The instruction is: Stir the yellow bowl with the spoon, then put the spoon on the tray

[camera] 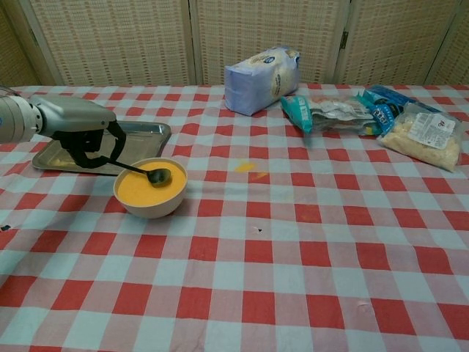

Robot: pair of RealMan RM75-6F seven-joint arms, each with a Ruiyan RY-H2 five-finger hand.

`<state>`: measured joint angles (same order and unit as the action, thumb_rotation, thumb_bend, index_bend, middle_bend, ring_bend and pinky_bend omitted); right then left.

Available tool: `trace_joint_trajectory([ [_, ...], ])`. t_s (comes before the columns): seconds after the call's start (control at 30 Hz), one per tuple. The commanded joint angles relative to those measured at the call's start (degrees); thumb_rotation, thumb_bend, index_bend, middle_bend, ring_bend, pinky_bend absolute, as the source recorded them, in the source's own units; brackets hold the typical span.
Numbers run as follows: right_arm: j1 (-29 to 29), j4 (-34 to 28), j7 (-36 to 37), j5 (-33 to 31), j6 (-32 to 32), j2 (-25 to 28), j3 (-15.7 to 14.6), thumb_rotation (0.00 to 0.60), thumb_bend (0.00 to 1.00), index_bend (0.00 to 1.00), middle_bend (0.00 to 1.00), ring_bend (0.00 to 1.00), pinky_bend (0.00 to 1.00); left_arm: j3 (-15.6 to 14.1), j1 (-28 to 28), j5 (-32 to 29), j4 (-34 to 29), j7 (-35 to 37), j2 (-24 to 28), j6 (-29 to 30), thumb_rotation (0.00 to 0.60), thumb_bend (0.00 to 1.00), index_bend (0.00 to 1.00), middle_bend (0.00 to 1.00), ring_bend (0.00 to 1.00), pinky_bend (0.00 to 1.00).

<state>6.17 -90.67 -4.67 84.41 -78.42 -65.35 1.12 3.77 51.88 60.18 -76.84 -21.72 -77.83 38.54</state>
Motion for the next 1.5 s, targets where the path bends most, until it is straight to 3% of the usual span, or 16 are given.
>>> trace_joint_trajectory([
  [0.03,0.01,0.02,-0.03,-0.02,0.05,-0.02,-0.01,0.6,0.17,0.0,0.0,0.0,0.0,-0.15,0.11,-0.18,0.08,-0.08,0.0,-0.08,0.6,0.46,0.51,1.0,1.0,1.0],
  [0.97,0.02,0.16,-0.14,-0.04,0.08,-0.18,0.0,0.6,0.17,0.0,0.0,0.0,0.0,-1.06,-0.16,0.15,-1.03,0.72,1.14,0.84,0.6,0.46,0.55,1.0,1.0,1.0],
  [1.2,-0.03,-0.07,-0.1,0.14,0.0,-0.01,-0.1,0.6,0.17,0.0,0.0,0.0,0.0,-1.22,-0.55,0.44,-1.16,0.96,1.2,1.45,0.6,0.46,0.42,1.0,1.0,1.0],
  [1.5,-0.01,-0.24,-0.33,0.1,0.18,0.03,-0.19,0.6,0.17,0.0,0.0,0.0,0.0,-1.13,-2.22,4.02,-1.04,2.92,0.89,5.1,0.6,0.46,0.38,1.0,1.0,1.0],
])
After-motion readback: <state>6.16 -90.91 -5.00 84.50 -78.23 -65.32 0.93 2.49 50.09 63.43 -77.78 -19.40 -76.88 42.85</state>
